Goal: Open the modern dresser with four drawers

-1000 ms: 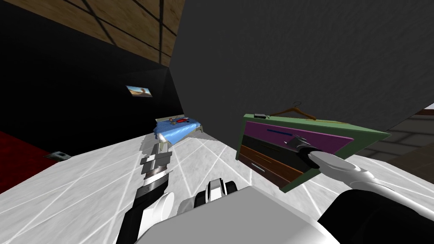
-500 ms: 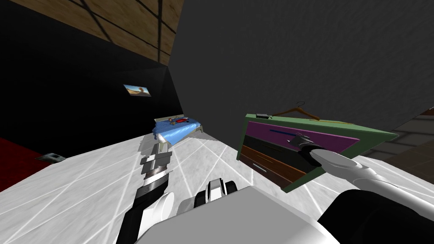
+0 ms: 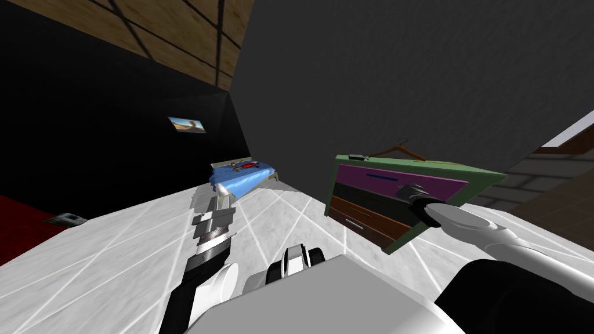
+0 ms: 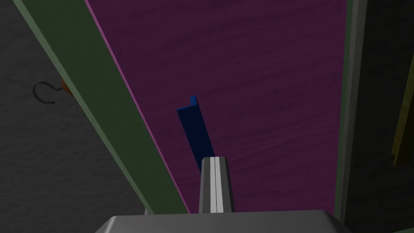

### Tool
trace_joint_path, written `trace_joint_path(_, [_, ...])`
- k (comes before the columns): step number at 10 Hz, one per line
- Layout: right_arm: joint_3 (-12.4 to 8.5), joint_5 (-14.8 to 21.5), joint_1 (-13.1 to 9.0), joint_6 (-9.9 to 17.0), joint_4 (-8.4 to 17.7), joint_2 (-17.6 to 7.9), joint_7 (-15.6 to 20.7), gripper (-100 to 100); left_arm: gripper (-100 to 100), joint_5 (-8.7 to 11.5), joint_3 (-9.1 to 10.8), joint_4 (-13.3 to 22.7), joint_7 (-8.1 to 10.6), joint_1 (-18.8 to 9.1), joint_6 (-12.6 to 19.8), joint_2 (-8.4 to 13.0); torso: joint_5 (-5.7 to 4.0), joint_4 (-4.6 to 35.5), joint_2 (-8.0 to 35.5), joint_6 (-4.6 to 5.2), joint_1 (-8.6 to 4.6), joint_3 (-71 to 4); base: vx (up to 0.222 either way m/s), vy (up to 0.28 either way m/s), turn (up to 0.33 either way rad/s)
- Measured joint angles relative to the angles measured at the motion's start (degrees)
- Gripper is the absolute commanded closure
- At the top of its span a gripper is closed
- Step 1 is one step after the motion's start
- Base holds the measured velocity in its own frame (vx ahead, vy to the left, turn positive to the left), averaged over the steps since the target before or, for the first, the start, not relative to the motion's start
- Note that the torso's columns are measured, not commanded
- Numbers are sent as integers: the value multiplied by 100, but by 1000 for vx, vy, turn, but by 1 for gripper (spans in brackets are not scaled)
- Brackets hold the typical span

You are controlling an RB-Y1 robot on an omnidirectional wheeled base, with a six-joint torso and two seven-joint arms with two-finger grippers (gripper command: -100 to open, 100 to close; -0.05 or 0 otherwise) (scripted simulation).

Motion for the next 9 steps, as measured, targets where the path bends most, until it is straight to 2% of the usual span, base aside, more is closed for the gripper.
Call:
trace_joint_path(1, [-5, -17, 26, -12, -26, -27, -8, 100, 0, 0, 0, 0, 0, 0, 0, 0, -4, -1, -1, 1, -11, -1, -47, 79, -21])
trace_joint_path(2, [-5, -19, 31, -14, -29, -28, -11, -100, 0, 0, 1, 0, 0, 1, 0, 1, -13, -4, -17, -1, -45, -9, 99, 44, 44])
trace_joint_path(7, [-66, -155, 115, -87, 183, -273, -67, -100, 0, 0, 2, -1, 0, 4, -1, 2, -1, 2, 4, 1, -2, 3, 224, 21, 45])
trace_joint_path(9, [-101, -170, 127, -121, 243, -321, -80, -100, 0, 0, 2, -1, 0, 2, -1, 2, -6, 12, 46, 5, -17, 28, 62, 10, 9])
